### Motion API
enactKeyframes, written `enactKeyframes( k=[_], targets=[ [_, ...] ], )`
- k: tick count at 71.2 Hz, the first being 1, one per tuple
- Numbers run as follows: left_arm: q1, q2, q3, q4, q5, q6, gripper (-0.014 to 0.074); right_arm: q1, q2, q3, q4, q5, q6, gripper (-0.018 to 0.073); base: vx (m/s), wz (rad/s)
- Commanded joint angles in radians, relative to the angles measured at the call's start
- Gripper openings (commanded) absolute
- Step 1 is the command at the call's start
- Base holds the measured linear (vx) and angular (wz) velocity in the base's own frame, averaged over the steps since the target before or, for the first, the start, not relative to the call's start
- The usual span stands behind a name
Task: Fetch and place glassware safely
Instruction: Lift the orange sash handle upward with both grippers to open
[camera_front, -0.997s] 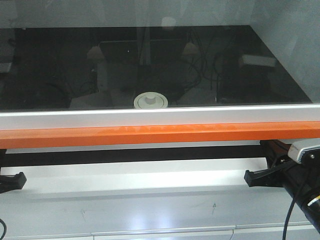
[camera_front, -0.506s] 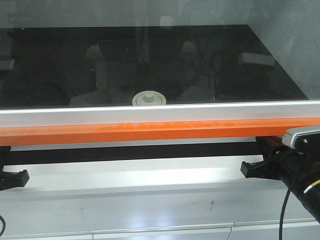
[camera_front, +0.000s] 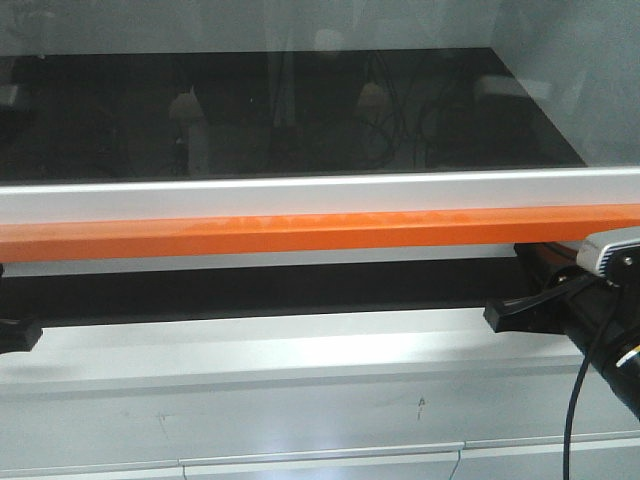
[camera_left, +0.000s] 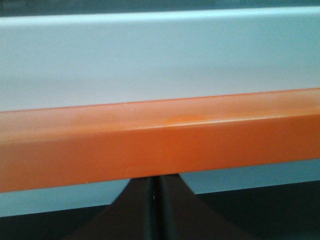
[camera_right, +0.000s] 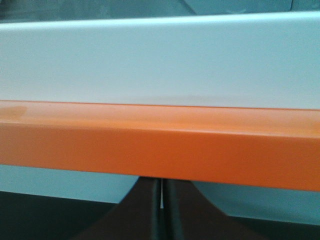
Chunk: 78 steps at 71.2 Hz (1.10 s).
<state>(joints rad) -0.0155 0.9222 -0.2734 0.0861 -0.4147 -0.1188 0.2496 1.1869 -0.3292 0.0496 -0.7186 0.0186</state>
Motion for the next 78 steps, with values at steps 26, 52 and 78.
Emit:
enactKeyframes(
  k=[26,52,78],
  targets=[
    [0.001,-0.185,-0.14,-0.009,-0.168,-0.008,-0.0007,-0.001,-0.187,-0.098,-0.028,-0.129,-0.009,-0.0001,0.0,0.0],
    [0.001,-0.356,-0.217,-0.006,0.145,-0.059,-0.0007,-0.001,-0.386,-0.172,-0.05,0.263,-0.001,-0.0001,0.0,0.0],
    [0.001,-0.575,-0.202,-0.002,0.525,-0.021,-0.0007,-0.001,-0.674,-0.17,-0.06,0.728,-0.019,-0.0001,0.0,0.0]
  ],
)
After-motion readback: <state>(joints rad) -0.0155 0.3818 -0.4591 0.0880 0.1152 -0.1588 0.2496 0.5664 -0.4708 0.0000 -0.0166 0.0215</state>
